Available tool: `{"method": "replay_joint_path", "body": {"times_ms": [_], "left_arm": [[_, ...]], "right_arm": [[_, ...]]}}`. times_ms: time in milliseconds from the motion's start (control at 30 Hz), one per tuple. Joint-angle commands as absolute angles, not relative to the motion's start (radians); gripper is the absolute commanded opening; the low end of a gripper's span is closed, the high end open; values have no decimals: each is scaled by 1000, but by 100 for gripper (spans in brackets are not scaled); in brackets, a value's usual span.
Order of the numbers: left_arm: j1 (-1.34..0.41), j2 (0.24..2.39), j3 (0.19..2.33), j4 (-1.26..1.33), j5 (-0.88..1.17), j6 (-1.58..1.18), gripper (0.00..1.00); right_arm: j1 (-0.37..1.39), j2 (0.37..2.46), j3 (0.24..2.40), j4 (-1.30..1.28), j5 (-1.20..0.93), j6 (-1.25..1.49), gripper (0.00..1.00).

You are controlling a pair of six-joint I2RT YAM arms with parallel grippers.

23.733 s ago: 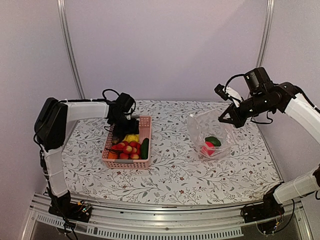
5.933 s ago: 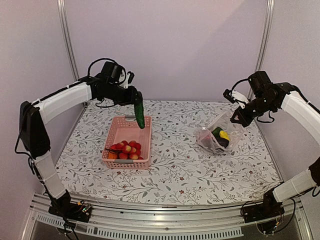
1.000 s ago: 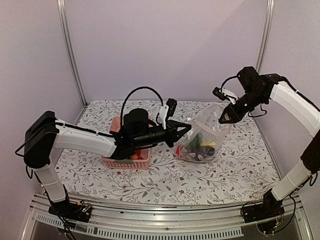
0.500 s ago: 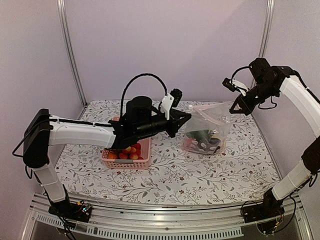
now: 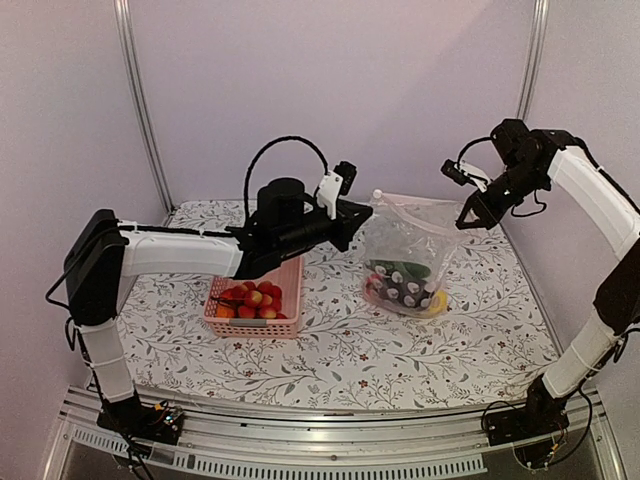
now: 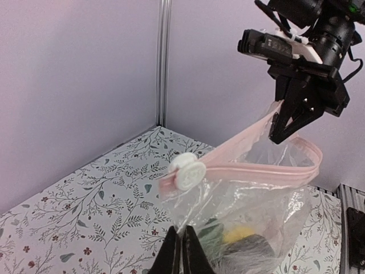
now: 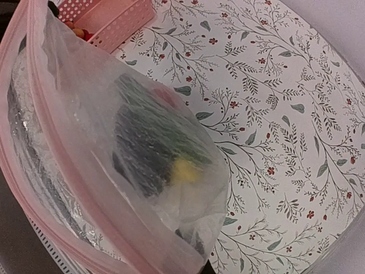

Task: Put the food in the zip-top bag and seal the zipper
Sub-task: Adjust the zipper food storage bag at the center of the board.

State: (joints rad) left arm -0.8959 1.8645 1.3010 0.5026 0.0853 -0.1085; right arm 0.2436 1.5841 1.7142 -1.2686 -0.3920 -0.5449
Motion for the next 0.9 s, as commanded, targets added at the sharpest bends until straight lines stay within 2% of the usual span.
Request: {"method": "replay_joint_path", "body": {"times_ms": [0,200,300,367,467,567,700,867], "left_arm": [[-843,1939,1390,517,89,-129,4],[-816,2024,1520,520,111,-140,5],[-813,2024,1523,521,129,-143,9],[-813,2009,1498,513,147,-148,16],[-813,1957,1428,496,155,-164,33],[-816,1869,1324,474,125,-181,44],[-819,1744,1240,332,46,-196,51],[-819,1639,1241,41,-89,-232,57]], "right_arm": [[227,1631,1801,-1249,-356,-500,1],[213,1735,1940,-1248,-344,-485,1],[212,1747,1960,-1243,-366,-482,1],[212,1746,1951,-1248,-391,-482,1],[212,1733,1904,-1245,-426,-487,2],[212,1717,1837,-1222,-440,-490,2],[212,1683,1757,-1188,-459,-478,2],[212,1633,1680,-1146,-486,-455,3]]}}
